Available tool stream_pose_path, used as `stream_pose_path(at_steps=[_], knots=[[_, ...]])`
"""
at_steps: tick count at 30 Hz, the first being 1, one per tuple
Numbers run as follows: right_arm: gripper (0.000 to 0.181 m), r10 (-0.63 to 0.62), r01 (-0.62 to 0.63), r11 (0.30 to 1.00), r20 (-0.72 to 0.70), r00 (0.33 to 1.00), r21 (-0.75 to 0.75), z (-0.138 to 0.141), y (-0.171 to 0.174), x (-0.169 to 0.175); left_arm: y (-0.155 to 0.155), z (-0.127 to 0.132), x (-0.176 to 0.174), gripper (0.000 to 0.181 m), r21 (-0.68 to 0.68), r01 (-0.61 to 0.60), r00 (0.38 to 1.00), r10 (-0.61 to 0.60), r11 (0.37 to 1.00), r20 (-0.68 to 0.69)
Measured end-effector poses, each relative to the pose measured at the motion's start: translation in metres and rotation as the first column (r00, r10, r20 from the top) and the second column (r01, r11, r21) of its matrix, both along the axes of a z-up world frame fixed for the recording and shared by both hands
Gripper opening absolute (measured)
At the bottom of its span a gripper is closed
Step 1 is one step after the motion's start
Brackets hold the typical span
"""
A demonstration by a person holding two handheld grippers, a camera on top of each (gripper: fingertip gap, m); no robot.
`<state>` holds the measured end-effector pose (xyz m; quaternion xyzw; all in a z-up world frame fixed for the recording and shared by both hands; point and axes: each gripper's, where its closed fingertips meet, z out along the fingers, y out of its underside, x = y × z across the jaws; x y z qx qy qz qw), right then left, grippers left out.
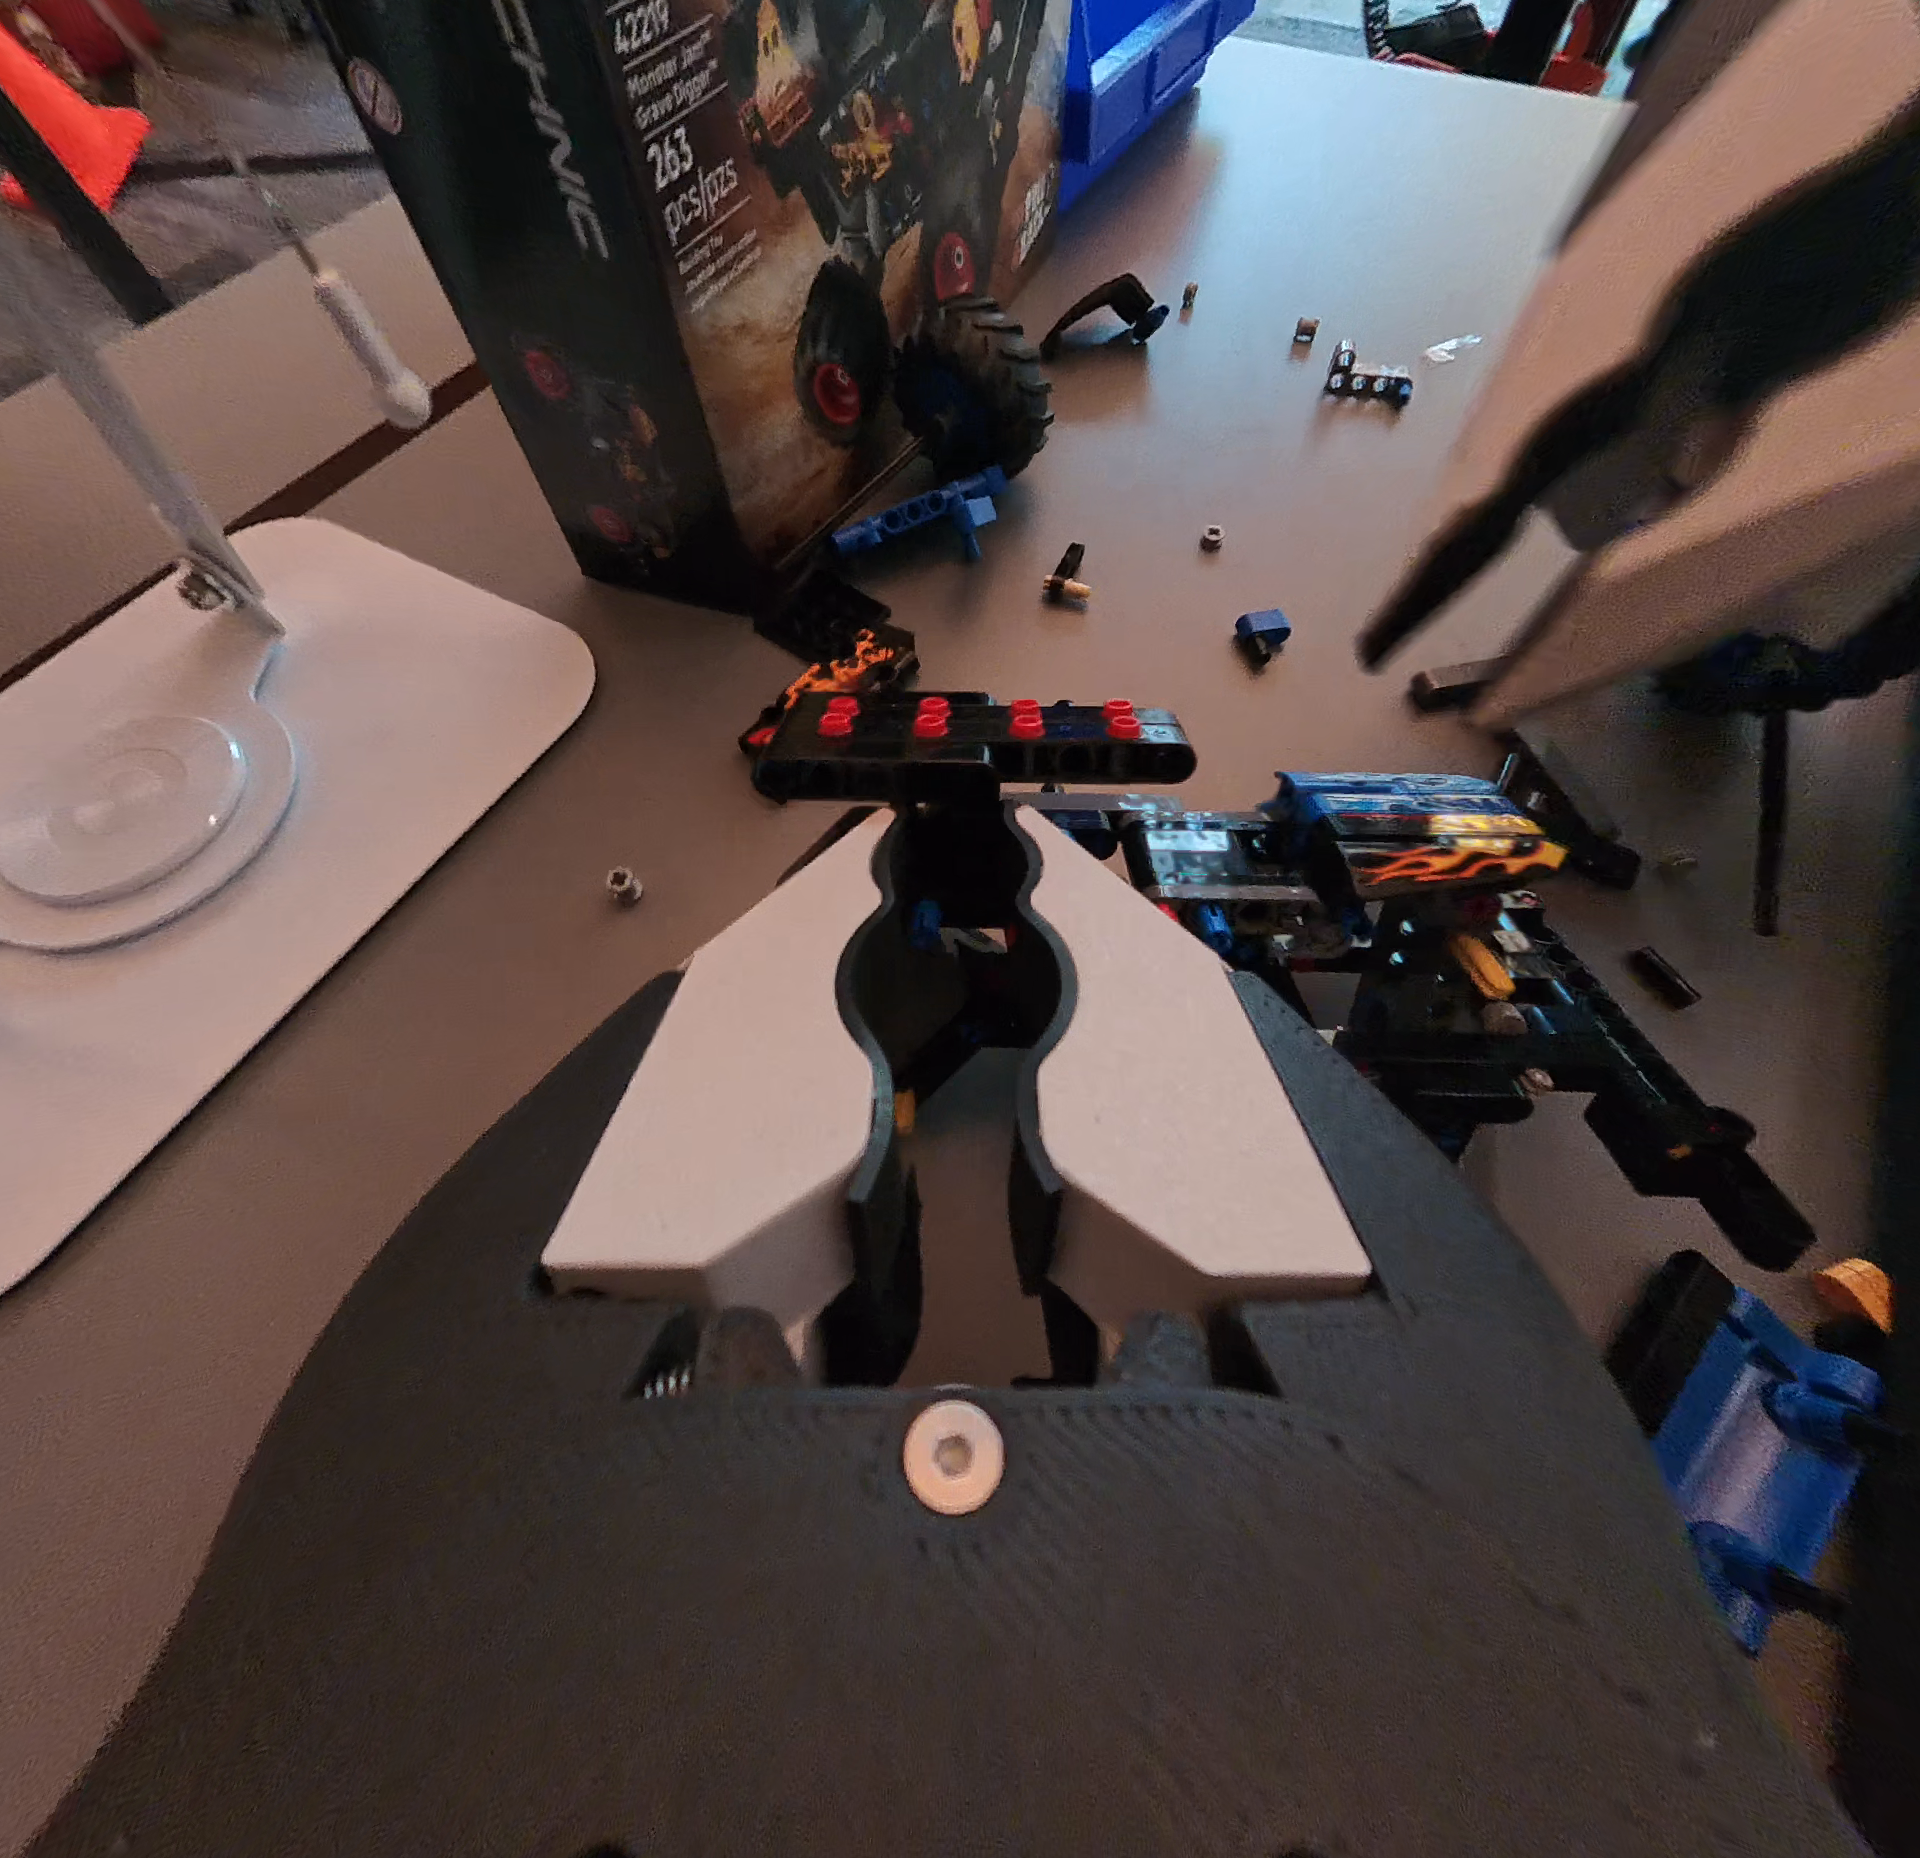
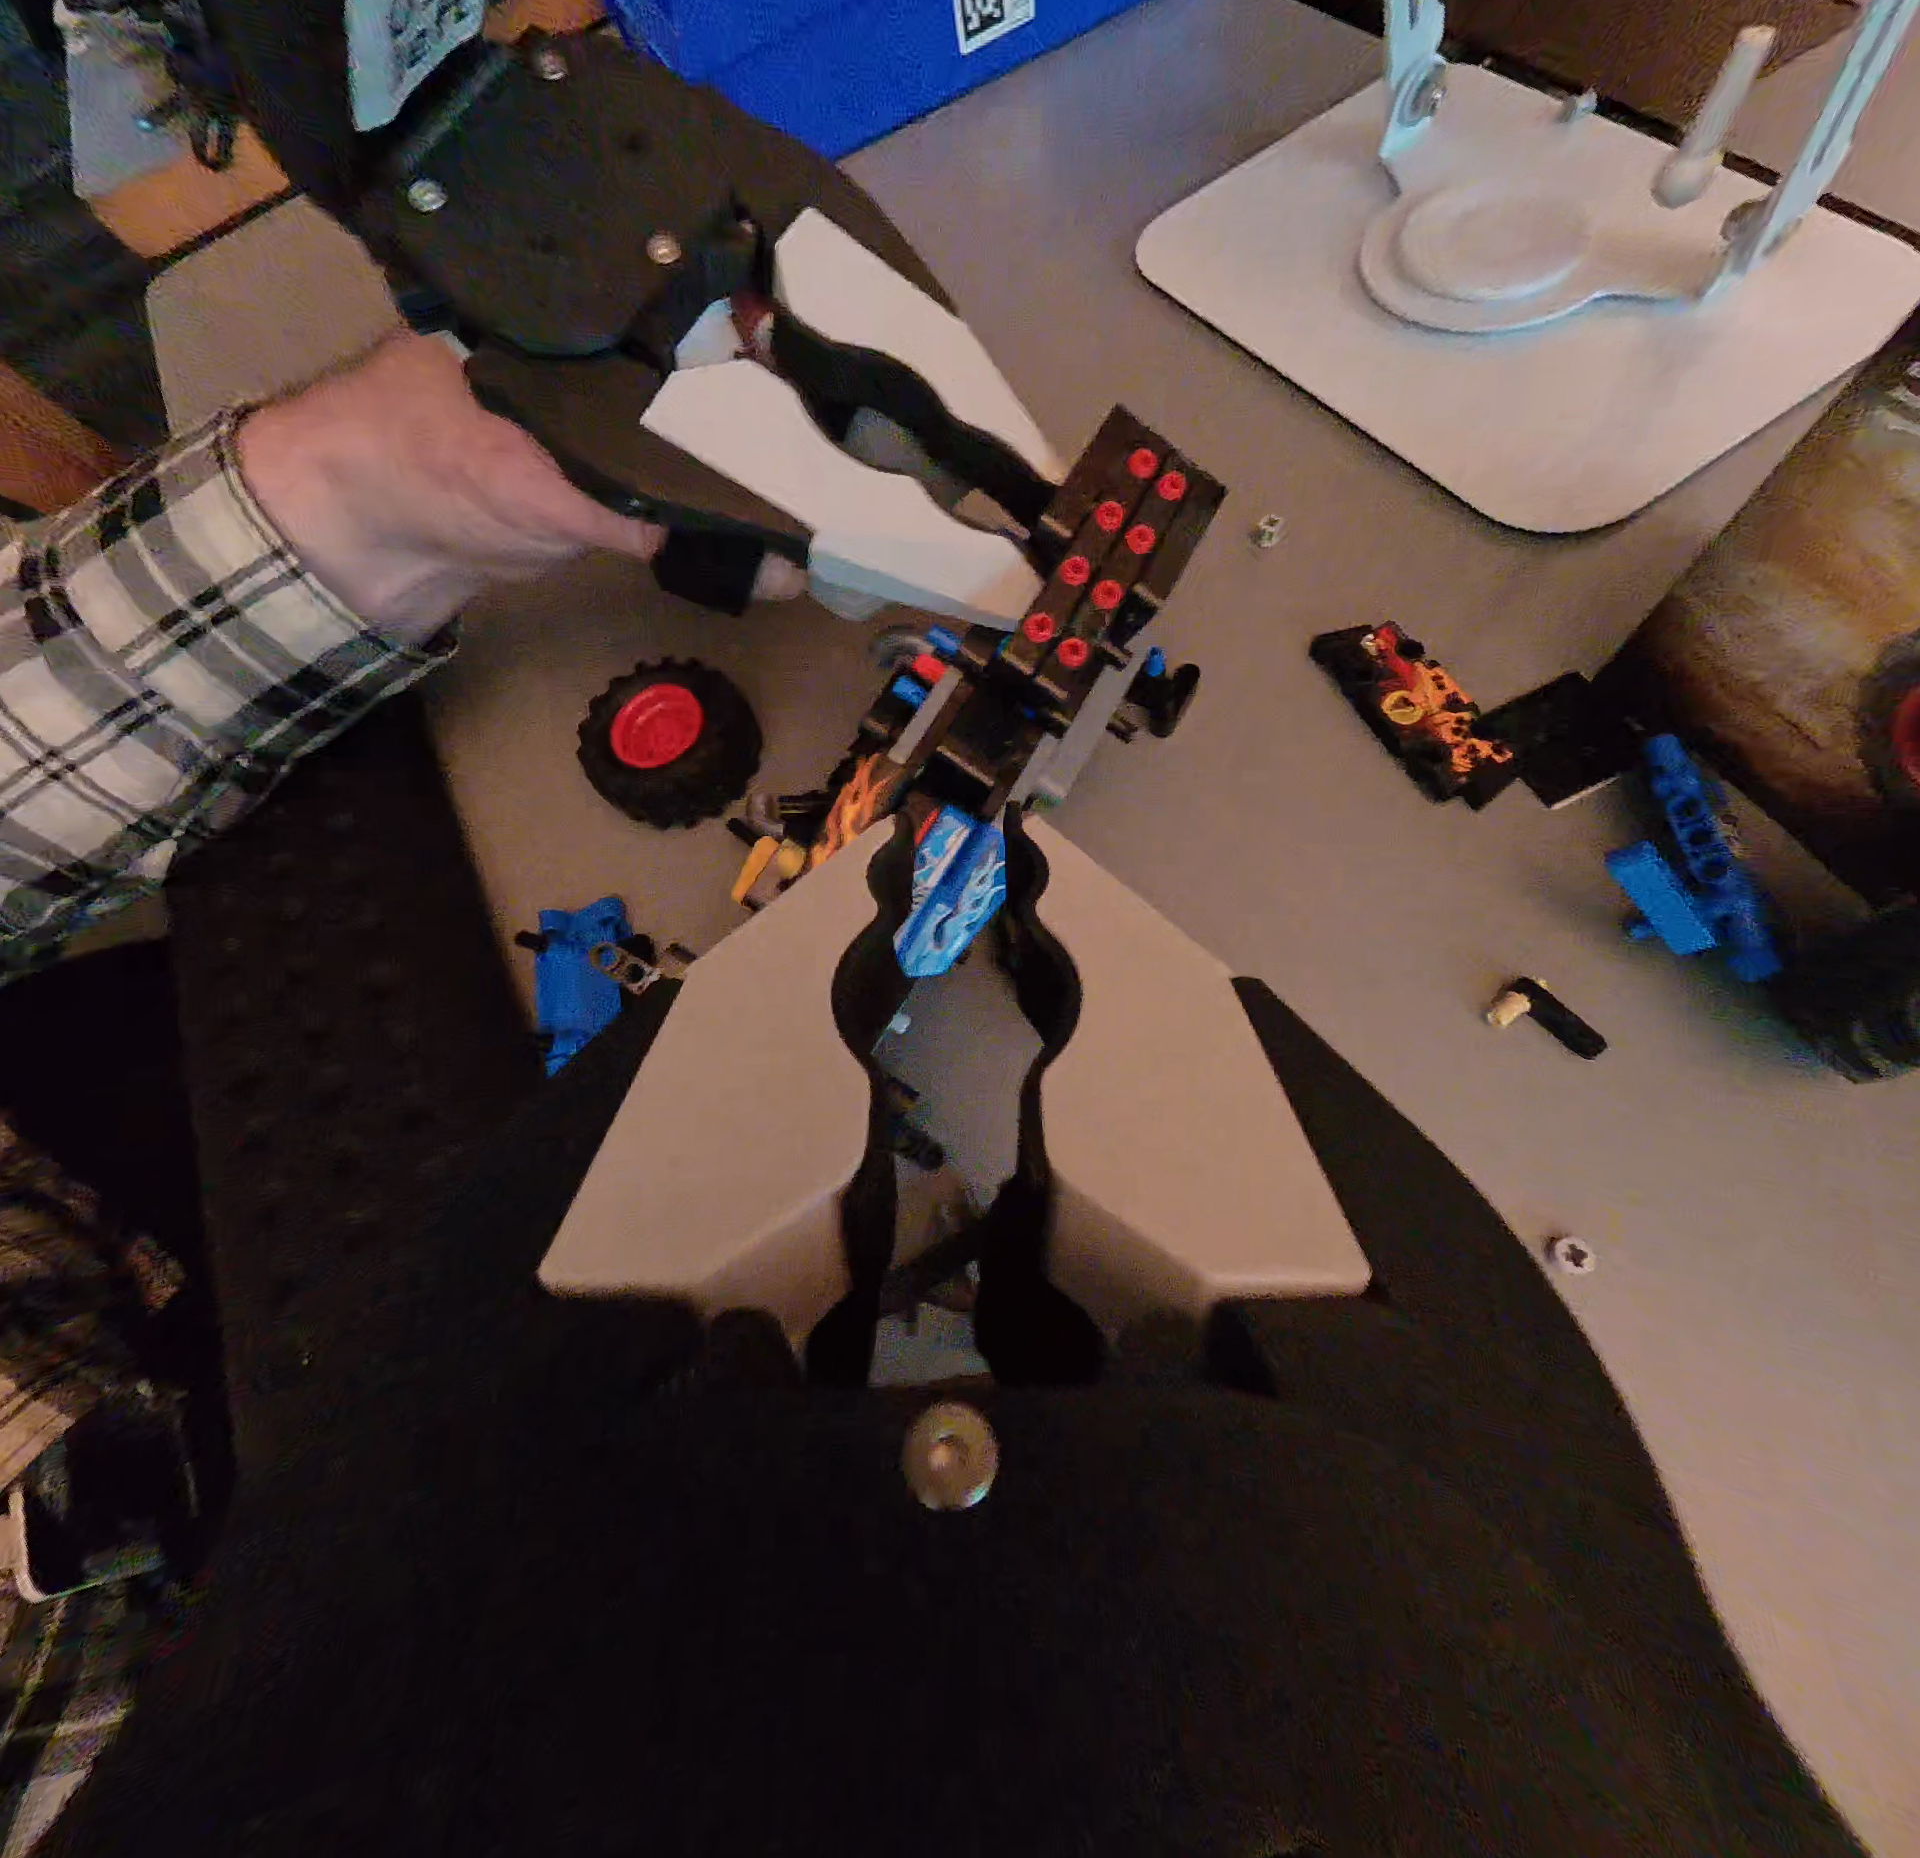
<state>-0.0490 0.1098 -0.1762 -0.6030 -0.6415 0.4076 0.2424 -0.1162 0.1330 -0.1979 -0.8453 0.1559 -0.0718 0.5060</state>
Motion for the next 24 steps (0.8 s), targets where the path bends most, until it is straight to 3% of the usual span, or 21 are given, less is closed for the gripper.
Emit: stream_pose_path(at_steps=[3, 6, 7, 10, 14, 18, 22, 24], knots=[[0.023, 0.007, -0.005, 0.997, 0.021, 1.0, -0.071, -0.002, 0.014, -0.007, 0.005, 0.01, 0.003, 0.012, 0.069, 0.001, 0.999, 0.002, 0.998, -0.033], [0.026, -0.014, 0.013, 0.997, -0.009, 1.0, -0.082, -0.004, 0.032, -0.015, 0.005, 0.038, 0.014, 0.013, 0.225, 0.063, 0.996, -0.047, 0.972, -0.077], [0.028, -0.004, -0.001, 0.988, -0.03, 1.0, -0.157, -0.002, 0.032, -0.016, 0.004, 0.048, 0.017, 0.012, 0.279, 0.079, 0.995, -0.061, 0.957, -0.074], [0.028, 0.051, -0.105, 0.918, -0.15, 0.987, -0.382, 0.016, 0.026, -0.015, -0.001, 0.07, 0.022, 0.012, 0.402, 0.117, 0.992, -0.087, 0.908, -0.093], [0.024, 0.106, -0.275, 0.801, -0.326, 0.939, -0.531, 0.048, 0.012, -0.01, -0.007, 0.091, 0.038, 0.012, 0.501, 0.175, 0.982, -0.115, 0.847, -0.149], [0.012, 0.131, -0.324, 0.8, -0.379, 0.916, -0.506, 0.054, 0.005, -0.008, -0.008, 0.097, 0.052, 0.013, 0.547, 0.226, 0.957, -0.079, 0.806, -0.279], [0.012, 0.091, -0.284, 0.866, -0.429, 0.899, -0.411, 0.067, 0.005, -0.009, -0.008, 0.105, 0.049, 0.015, 0.593, 0.197, 0.969, -0.063, 0.781, -0.238], [0.014, 0.088, -0.215, 0.94, -0.421, 0.903, -0.265, 0.064, 0.007, -0.011, -0.007, 0.102, 0.045, 0.017, 0.58, 0.191, 0.965, -0.045, 0.792, -0.257]])
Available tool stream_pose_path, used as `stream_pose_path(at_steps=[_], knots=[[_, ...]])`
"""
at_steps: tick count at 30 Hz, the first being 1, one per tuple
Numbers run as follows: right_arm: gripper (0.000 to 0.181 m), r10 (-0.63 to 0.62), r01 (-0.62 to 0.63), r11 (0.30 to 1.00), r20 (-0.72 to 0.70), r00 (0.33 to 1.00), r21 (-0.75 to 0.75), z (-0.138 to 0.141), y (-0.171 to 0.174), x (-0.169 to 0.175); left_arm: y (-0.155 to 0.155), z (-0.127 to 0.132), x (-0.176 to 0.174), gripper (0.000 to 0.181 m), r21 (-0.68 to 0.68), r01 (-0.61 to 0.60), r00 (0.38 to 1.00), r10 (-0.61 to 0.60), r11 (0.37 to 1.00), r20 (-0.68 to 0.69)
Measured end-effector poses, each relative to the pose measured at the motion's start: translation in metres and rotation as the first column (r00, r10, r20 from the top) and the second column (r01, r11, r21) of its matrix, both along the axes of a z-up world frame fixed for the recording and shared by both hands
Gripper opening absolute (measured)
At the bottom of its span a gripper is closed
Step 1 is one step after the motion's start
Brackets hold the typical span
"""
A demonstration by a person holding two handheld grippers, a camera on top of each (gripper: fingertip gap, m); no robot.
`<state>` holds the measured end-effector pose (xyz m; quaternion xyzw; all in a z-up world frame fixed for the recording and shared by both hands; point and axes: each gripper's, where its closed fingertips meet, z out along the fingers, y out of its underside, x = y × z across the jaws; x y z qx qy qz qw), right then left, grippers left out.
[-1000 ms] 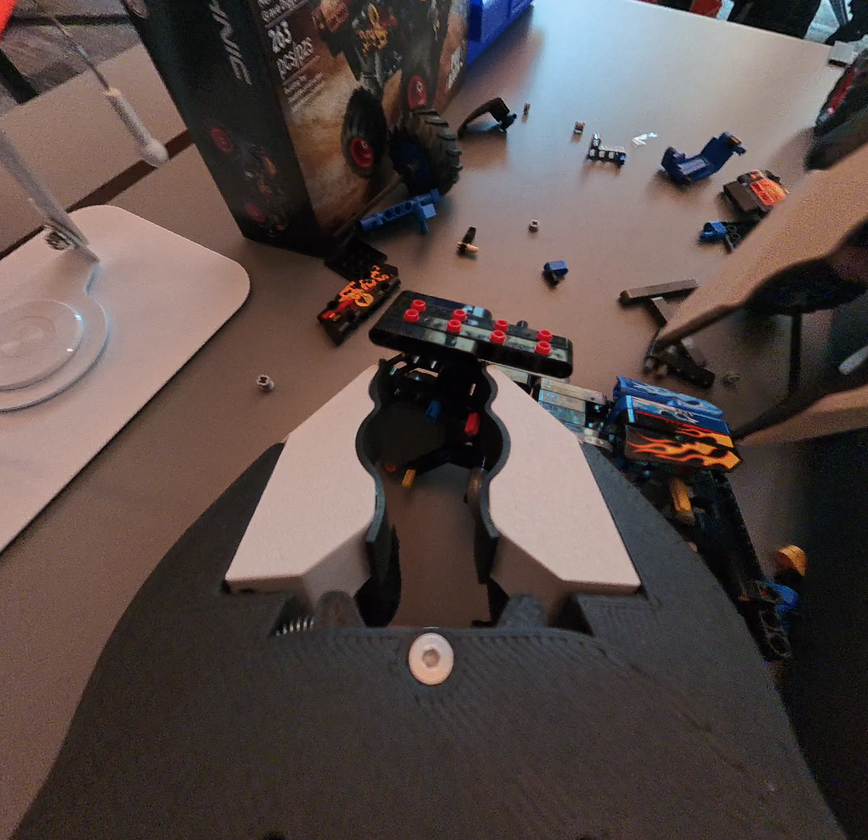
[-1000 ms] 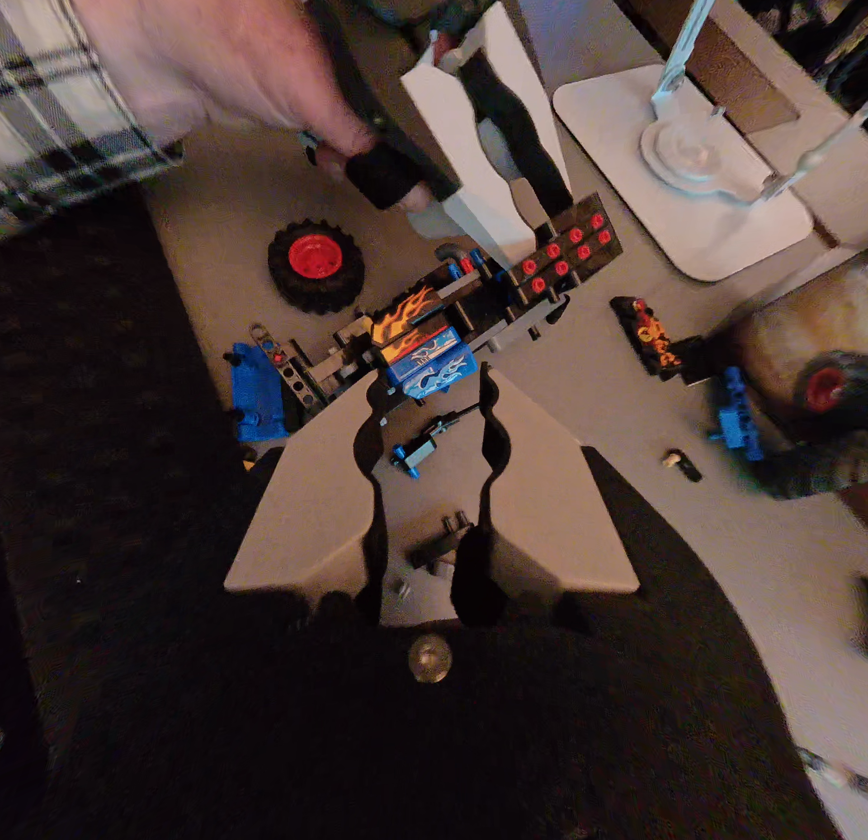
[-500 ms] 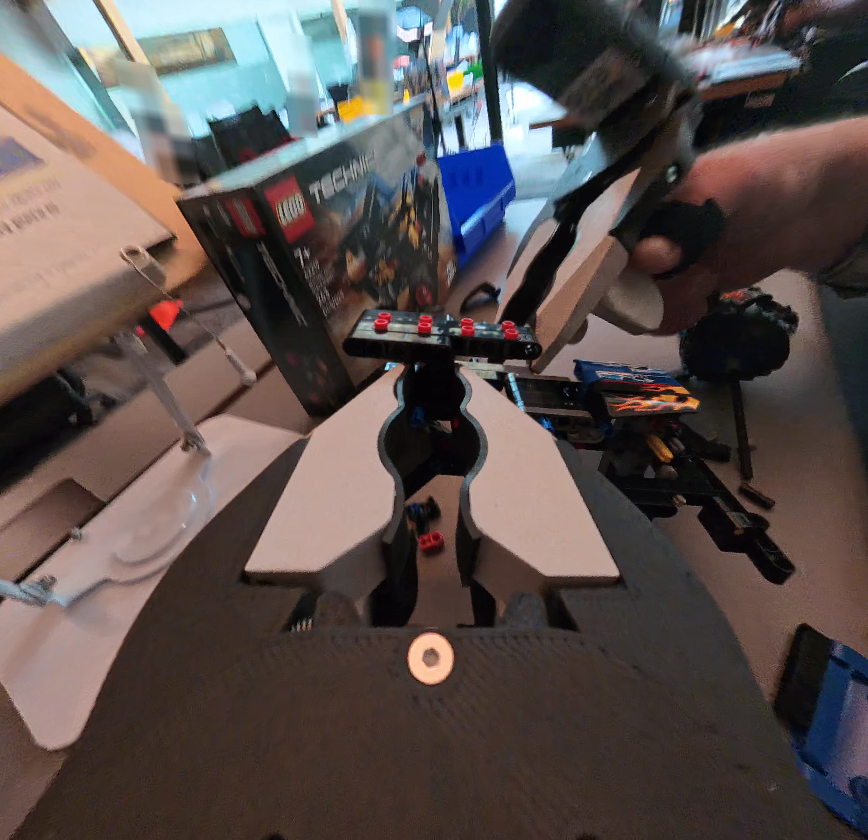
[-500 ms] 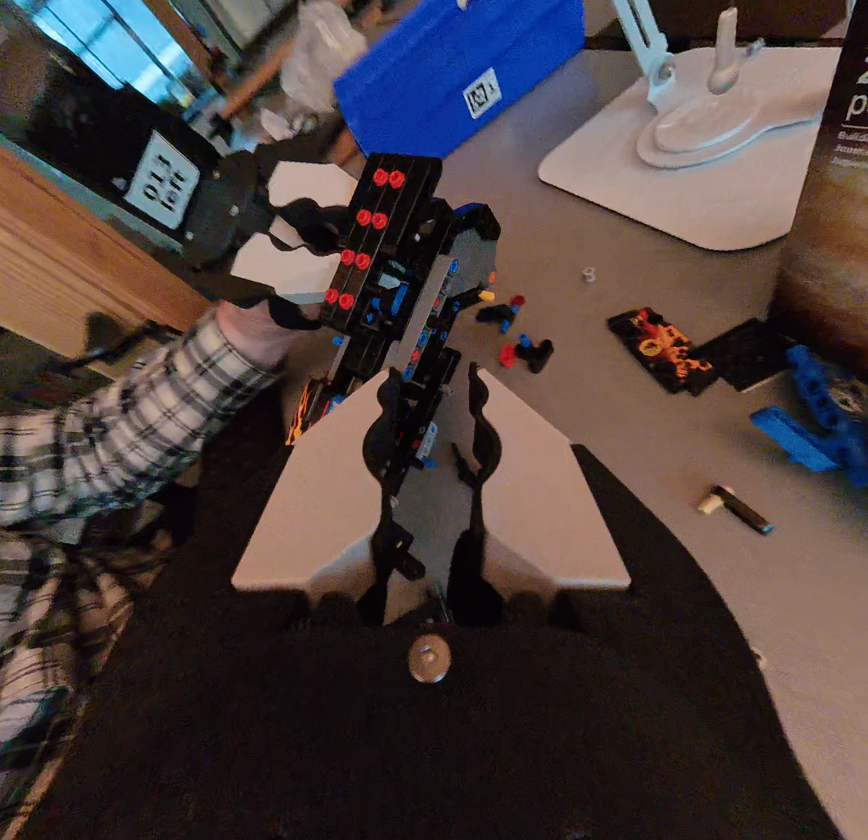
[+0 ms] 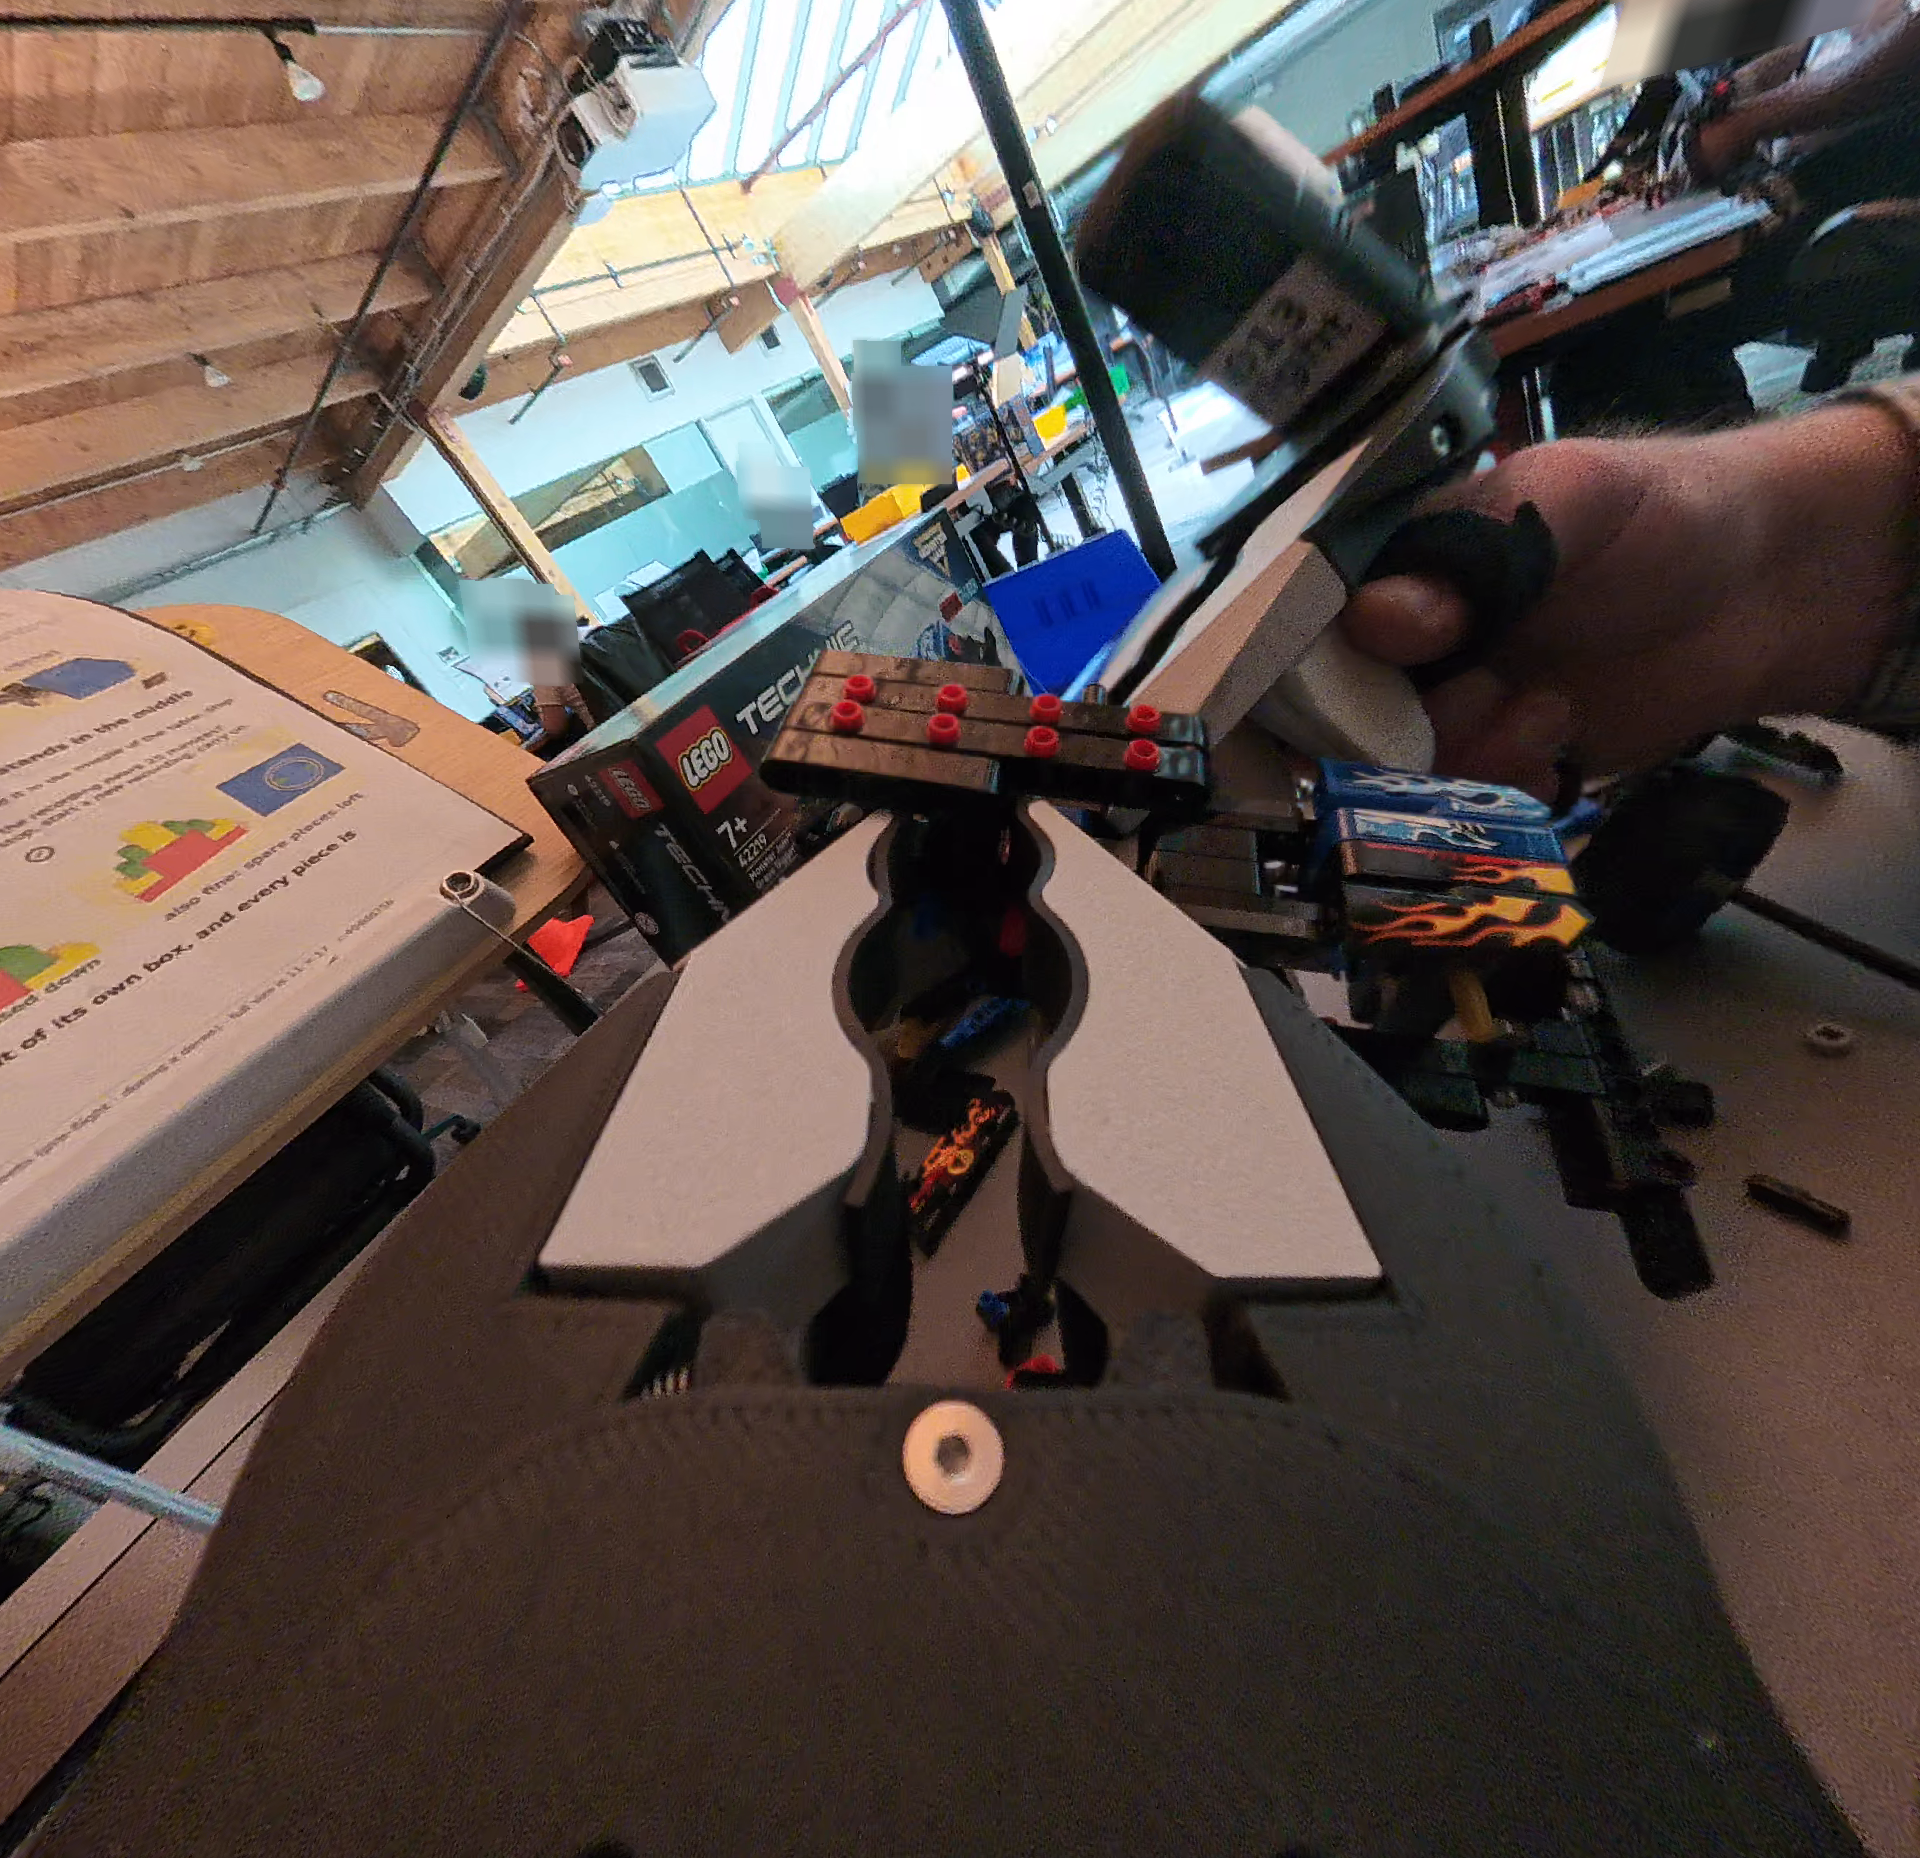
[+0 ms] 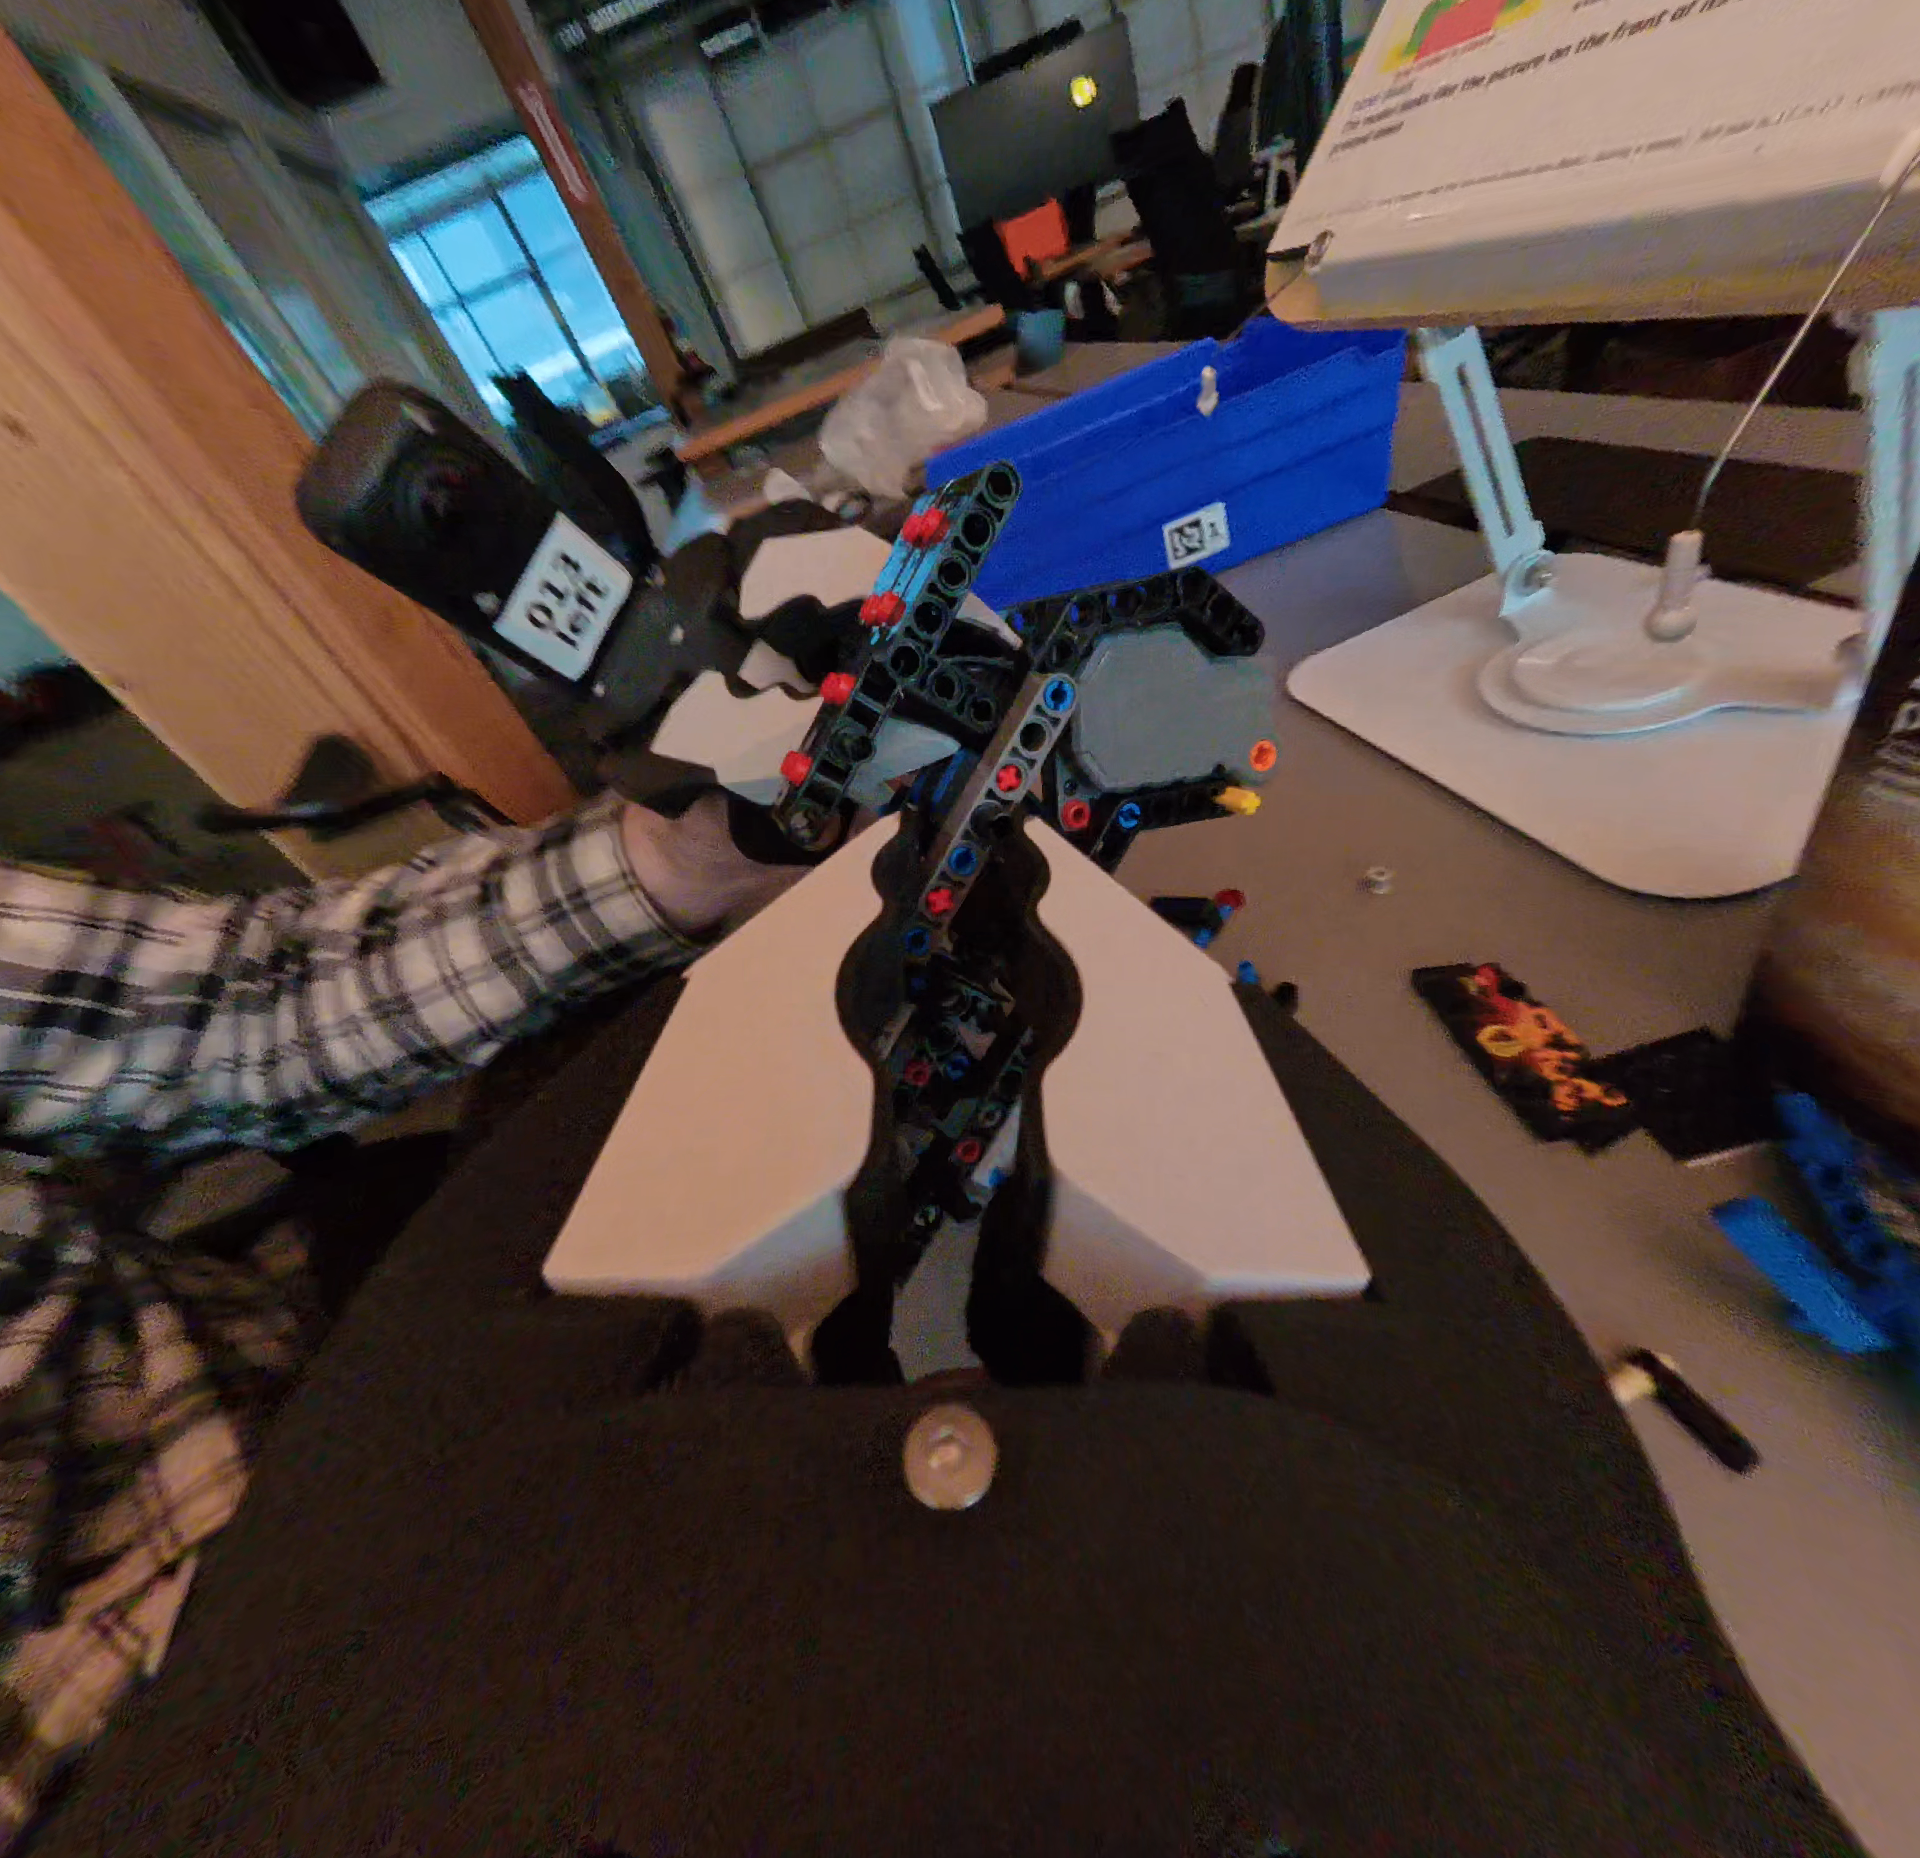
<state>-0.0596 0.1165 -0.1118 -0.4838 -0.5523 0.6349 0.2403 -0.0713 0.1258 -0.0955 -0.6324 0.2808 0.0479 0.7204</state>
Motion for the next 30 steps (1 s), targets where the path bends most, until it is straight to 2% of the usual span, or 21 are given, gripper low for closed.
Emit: stream_pose_path(at_steps=[3, 6, 9, 10, 12, 13, 16, 18, 20, 21, 23, 25, 26, 28, 30], knots=[[0.017, -0.063, 0.061, 0.975, 0.001, 0.998, 0.216, -0.007, -0.002, -0.001, -0.008, -0.007, -0.001, 0.017, -0.092, 0.054, 0.998, -0.055, 0.994, -0.007], [0.02, -0.082, 0.075, 0.949, 0.008, 0.997, 0.306, -0.011, -0.006, -0.003, -0.022, -0.016, 0.0, 0.024, -0.21, 0.153, 0.987, -0.141, 0.966, 0.071], [0.017, -0.036, 0.029, 0.965, 0.024, 0.999, 0.26, -0.012, -0.012, -0.002, -0.034, -0.017, 0.001, 0.026, -0.281, 0.302, 0.941, -0.236, 0.911, 0.245], [0.017, -0.012, 0.002, 0.973, 0.044, 0.999, 0.229, -0.015, -0.014, -0.002, -0.04, -0.022, 0.003, 0.032, -0.315, 0.35, 0.924, -0.269, 0.882, 0.273], [0.017, 0.04, -0.048, 0.987, 0.055, 0.998, 0.155, -0.017, -0.018, 0.0, -0.041, -0.024, -0.001, 0.02, -0.338, 0.341, 0.929, -0.259, 0.877, 0.265], [0.017, 0.032, -0.04, 0.988, 0.056, 0.998, 0.151, -0.018, -0.016, 0.0, -0.042, -0.022, 0.002, 0.027, -0.338, 0.358, 0.918, -0.263, 0.87, 0.295], [0.009, 0.057, -0.063, 0.994, 0.066, 0.996, 0.086, -0.017, -0.009, 0.008, -0.056, -0.037, 0.005, 0.047, -0.448, 0.44, 0.881, -0.278, 0.778, 0.383], [0.008, 0.028, -0.03, 0.999, 0.051, 0.998, 0.044, -0.012, 0.007, 0.013, -0.055, -0.033, -0.012, 0.047, -0.437, 0.396, 0.888, -0.217, 0.808, 0.404], [0.005, -0.028, 0.023, 0.994, 0.036, 0.999, 0.11, -0.009, 0.015, 0.015, -0.043, -0.02, -0.023, 0.048, -0.393, 0.338, 0.882, -0.141, 0.855, 0.45], [0.005, -0.063, 0.057, 0.986, 0.033, 0.997, 0.155, -0.009, 0.016, 0.013, -0.035, -0.02, -0.021, 0.056, -0.399, 0.312, 0.884, -0.11, 0.862, 0.453], [0.005, -0.163, 0.142, 0.935, 0.038, 0.986, 0.325, -0.017, 0.019, 0.007, -0.017, -0.028, -0.013, 0.064, -0.436, 0.247, 0.895, -0.03, 0.865, 0.446], [0.006, -0.218, 0.177, 0.865, 0.034, 0.975, 0.469, -0.024, 0.016, 0.0, -0.009, -0.038, 0.004, 0.078, -0.489, 0.258, 0.893, -0.012, 0.833, 0.45], [0.006, -0.255, 0.204, 0.827, 0.026, 0.967, 0.524, -0.027, 0.019, -0.003, -0.002, -0.043, 0.003, 0.08, -0.505, 0.207, 0.903, 0.034, 0.838, 0.428], [0.005, -0.298, 0.234, 0.778, 0.015, 0.955, 0.583, -0.031, 0.023, -0.006, 0.009, -0.052, -0.01, 0.054, -0.529, 0.132, 0.89, 0.135, 0.839, 0.436], [0.006, -0.314, 0.254, 0.764, -0.002, 0.95, 0.593, -0.03, 0.023, -0.009, 0.01, -0.051, -0.013, 0.05, -0.515, 0.161, 0.859, 0.137, 0.842, 0.493]])
